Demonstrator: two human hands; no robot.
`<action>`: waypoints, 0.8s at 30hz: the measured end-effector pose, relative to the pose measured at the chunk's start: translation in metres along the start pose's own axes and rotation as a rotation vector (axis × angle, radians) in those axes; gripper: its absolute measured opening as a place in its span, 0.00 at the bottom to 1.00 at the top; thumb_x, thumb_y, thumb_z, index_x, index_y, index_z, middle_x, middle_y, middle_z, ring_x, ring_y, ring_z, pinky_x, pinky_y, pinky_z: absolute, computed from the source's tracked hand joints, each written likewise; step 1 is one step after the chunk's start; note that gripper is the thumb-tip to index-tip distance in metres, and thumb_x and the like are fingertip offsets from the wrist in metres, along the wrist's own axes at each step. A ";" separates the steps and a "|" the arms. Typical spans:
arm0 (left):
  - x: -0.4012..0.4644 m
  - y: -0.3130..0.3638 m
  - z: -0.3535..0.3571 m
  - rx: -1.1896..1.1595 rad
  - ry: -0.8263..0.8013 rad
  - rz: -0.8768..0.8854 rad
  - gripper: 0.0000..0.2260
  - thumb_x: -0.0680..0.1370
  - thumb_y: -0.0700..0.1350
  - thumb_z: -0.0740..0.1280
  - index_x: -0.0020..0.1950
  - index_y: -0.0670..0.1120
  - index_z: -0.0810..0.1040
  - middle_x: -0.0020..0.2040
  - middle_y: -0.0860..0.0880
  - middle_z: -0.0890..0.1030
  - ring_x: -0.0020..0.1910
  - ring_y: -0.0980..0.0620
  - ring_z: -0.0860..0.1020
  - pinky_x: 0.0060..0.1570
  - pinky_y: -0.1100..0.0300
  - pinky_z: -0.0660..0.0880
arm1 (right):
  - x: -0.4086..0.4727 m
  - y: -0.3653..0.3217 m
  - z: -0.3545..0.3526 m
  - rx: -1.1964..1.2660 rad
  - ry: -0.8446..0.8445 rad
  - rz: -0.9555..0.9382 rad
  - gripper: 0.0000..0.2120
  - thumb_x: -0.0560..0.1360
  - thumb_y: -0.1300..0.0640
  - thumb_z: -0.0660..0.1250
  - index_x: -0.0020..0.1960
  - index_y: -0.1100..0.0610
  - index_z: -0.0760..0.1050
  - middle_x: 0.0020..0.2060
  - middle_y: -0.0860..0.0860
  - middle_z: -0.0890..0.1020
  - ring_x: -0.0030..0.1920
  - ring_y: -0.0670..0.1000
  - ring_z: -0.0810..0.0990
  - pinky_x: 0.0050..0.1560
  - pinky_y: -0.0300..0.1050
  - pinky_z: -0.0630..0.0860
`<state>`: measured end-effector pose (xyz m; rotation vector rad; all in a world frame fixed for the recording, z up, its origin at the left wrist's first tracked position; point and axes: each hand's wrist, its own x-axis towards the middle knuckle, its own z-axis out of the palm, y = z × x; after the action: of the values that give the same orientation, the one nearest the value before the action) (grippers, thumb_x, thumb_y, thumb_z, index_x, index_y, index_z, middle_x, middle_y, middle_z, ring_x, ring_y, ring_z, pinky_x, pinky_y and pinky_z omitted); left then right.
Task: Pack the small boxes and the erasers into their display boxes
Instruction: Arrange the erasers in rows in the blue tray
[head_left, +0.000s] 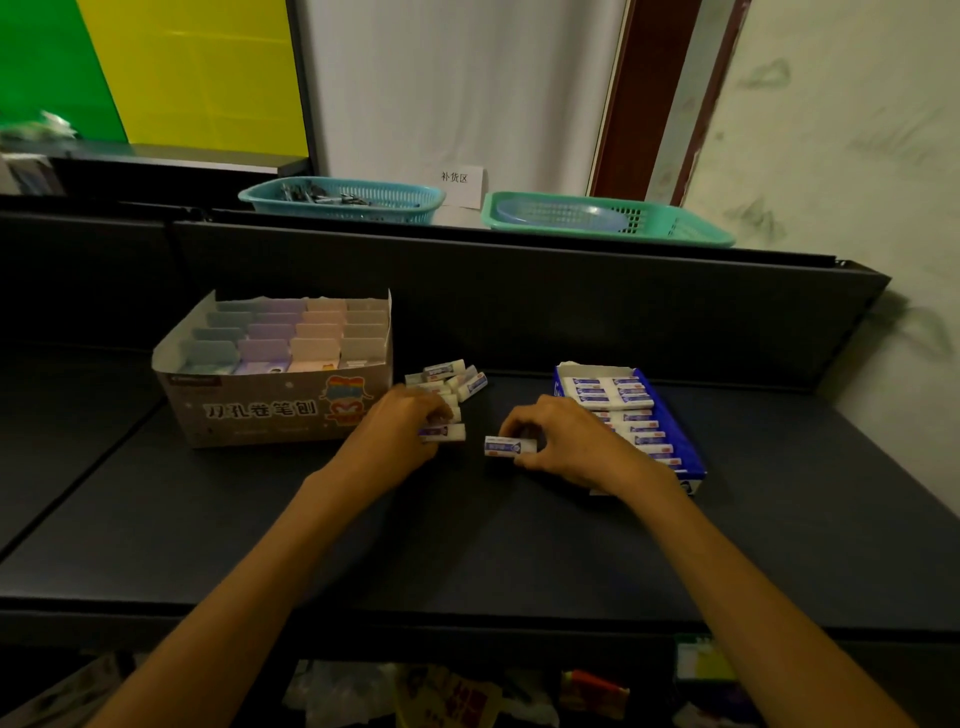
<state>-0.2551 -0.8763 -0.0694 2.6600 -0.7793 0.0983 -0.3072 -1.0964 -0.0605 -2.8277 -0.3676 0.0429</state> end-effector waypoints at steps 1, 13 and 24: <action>0.001 0.001 -0.001 0.021 0.002 0.003 0.19 0.74 0.42 0.69 0.64 0.50 0.73 0.66 0.48 0.70 0.63 0.50 0.71 0.63 0.55 0.70 | 0.000 0.001 -0.001 0.007 0.007 0.001 0.17 0.74 0.52 0.69 0.62 0.46 0.71 0.58 0.49 0.72 0.57 0.48 0.73 0.56 0.42 0.71; 0.010 0.027 -0.010 -0.165 0.062 0.084 0.14 0.71 0.42 0.73 0.55 0.48 0.76 0.55 0.50 0.76 0.50 0.56 0.75 0.53 0.61 0.74 | -0.003 0.020 -0.017 0.150 0.091 -0.005 0.18 0.73 0.57 0.71 0.61 0.49 0.72 0.57 0.48 0.78 0.55 0.43 0.76 0.55 0.39 0.74; 0.029 0.057 -0.011 -0.209 0.036 0.152 0.14 0.72 0.42 0.72 0.56 0.51 0.78 0.54 0.55 0.75 0.53 0.58 0.75 0.54 0.62 0.74 | -0.014 0.052 -0.033 0.252 0.178 0.005 0.18 0.72 0.56 0.72 0.61 0.49 0.76 0.48 0.43 0.76 0.42 0.39 0.74 0.39 0.31 0.69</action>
<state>-0.2604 -0.9321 -0.0359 2.3951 -0.9256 0.0975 -0.3061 -1.1577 -0.0442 -2.5596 -0.2920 -0.1498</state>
